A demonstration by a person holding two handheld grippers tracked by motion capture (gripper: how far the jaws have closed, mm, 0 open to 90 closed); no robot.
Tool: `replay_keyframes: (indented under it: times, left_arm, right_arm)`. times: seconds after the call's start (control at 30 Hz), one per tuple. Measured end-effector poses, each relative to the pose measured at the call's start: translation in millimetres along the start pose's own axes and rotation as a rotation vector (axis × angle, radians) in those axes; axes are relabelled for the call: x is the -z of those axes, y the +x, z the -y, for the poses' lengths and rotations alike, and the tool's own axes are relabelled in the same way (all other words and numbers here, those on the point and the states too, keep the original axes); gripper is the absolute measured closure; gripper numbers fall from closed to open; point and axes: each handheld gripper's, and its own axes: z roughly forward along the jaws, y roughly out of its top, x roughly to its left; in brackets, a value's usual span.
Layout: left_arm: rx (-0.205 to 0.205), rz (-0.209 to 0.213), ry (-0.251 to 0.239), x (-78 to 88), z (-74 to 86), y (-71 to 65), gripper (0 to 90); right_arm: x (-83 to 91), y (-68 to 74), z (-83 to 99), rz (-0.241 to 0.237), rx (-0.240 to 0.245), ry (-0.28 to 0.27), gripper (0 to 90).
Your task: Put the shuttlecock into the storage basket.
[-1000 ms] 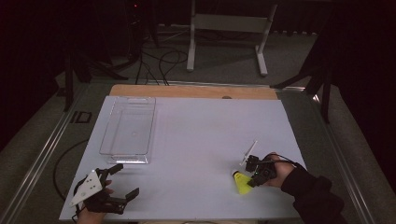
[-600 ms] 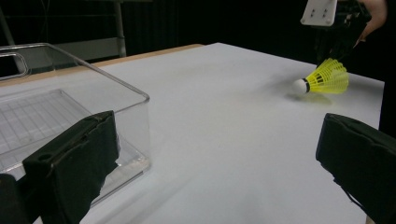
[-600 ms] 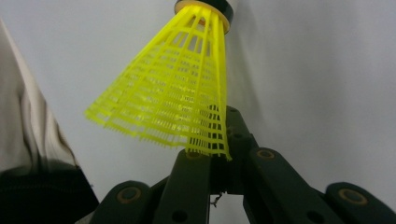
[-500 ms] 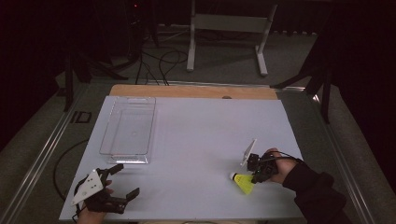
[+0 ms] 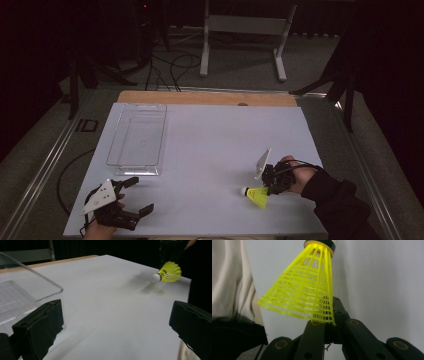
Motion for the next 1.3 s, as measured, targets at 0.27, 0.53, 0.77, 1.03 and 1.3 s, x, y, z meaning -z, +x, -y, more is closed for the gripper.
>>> replay_keyframes:
  times: [0.27, 0.53, 0.77, 1.03, 1.3]
  left_arm:
    - [-0.044, 0.065, 0.095, -3.1, -22.3, 2.5, 0.0]
    - [-0.11, 0.161, 0.209, -17.0, -49.6, 5.2, 0.0]
    - [-0.187, 0.279, 0.34, -43.0, -70.2, -1.5, 0.0]
    - [-0.268, 0.362, 0.443, -65.9, -85.5, -13.1, 0.0]
    - [-0.299, 0.41, 0.543, -85.7, -93.6, -20.8, 0.0]
  right_arm:
    - [5.2, 2.1, -10.3, -0.005, 0.064, -0.017, 90.0]
    - [8.2, 7.7, -30.0, -0.013, 0.138, -0.034, 90.0]
    - [11.4, 13.2, -40.1, -0.034, 0.173, -0.072, 90.0]
    - [9.4, 16.6, -45.7, -0.035, 0.199, -0.066, 90.0]
    - [13.1, 21.3, -49.2, -0.034, 0.203, -0.075, 90.0]
